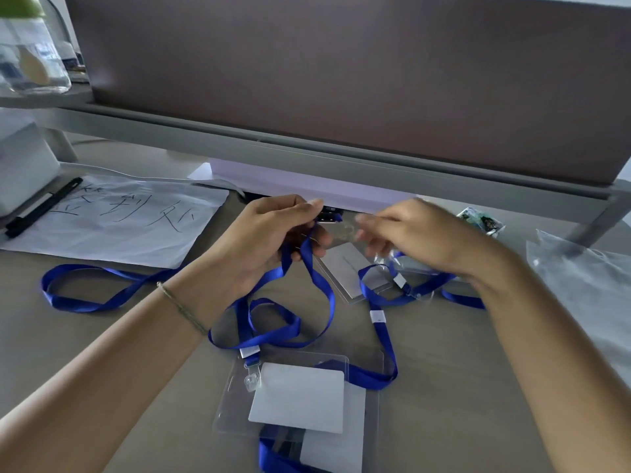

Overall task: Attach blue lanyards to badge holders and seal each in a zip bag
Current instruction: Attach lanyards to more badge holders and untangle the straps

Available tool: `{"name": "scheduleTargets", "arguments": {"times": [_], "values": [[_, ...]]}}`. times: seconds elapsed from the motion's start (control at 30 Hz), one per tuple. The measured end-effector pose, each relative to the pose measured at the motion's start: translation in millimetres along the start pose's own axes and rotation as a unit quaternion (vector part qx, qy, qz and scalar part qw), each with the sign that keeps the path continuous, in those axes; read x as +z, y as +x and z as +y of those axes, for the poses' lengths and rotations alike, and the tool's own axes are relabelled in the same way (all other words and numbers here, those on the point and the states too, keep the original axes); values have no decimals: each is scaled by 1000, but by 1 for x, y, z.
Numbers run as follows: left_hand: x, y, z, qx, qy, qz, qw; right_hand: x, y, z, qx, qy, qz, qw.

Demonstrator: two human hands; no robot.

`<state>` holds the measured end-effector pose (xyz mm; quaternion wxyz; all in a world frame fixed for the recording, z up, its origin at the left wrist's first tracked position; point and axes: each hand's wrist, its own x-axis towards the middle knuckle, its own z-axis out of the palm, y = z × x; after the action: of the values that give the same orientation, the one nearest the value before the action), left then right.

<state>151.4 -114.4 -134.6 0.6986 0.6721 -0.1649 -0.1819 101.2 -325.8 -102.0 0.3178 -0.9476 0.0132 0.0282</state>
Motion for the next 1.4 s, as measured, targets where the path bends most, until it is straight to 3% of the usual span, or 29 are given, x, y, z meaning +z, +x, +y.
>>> {"name": "scheduleTargets", "arguments": {"times": [0.1, 0.2, 0.4, 0.47, 0.53, 0.67, 0.73, 0.9, 1.0, 1.03, 1.1, 1.17, 1.3, 1.4], "values": [[2, -2, 1, 14, 41, -10, 999, 20, 3, -13, -52, 142, -84, 985], [-3, -2, 4, 20, 136, 1, 990, 20, 7, -9, -78, 176, -33, 981], [-8, -9, 15, 0, 242, -94, 966, 21, 2, -11, -96, 103, -38, 989], [-5, -8, 11, 9, 281, -73, 957, 27, 4, -13, -77, 120, -8, 990], [-1, -5, 4, 26, 254, -14, 967, 30, 6, -13, -10, 178, 12, 984], [11, -2, -10, 68, 235, 107, 964, 32, 4, -12, 55, 281, -72, 956], [15, -2, -15, 91, 250, 135, 954, 38, 5, -13, 67, 326, -37, 942], [21, -4, -15, 159, 314, 118, 929, 54, 11, -6, 77, 370, 62, 924], [18, 3, -15, 78, 326, 119, 935, 42, 12, 2, 80, 408, 79, 906], [15, 8, -17, 19, 371, 138, 918, 33, 13, 6, 78, 406, 81, 907], [12, 20, -22, -77, 488, 177, 851, 16, 13, 17, 79, 389, 61, 916], [16, 28, -28, -91, 550, 185, 810, 4, 11, 24, 84, 379, 22, 921], [37, 40, -29, -71, 619, 138, 770, 13, 9, 26, 82, 296, -4, 952], [44, 43, -31, -79, 620, 129, 770, 22, 14, 29, 96, 193, 11, 976]]}}
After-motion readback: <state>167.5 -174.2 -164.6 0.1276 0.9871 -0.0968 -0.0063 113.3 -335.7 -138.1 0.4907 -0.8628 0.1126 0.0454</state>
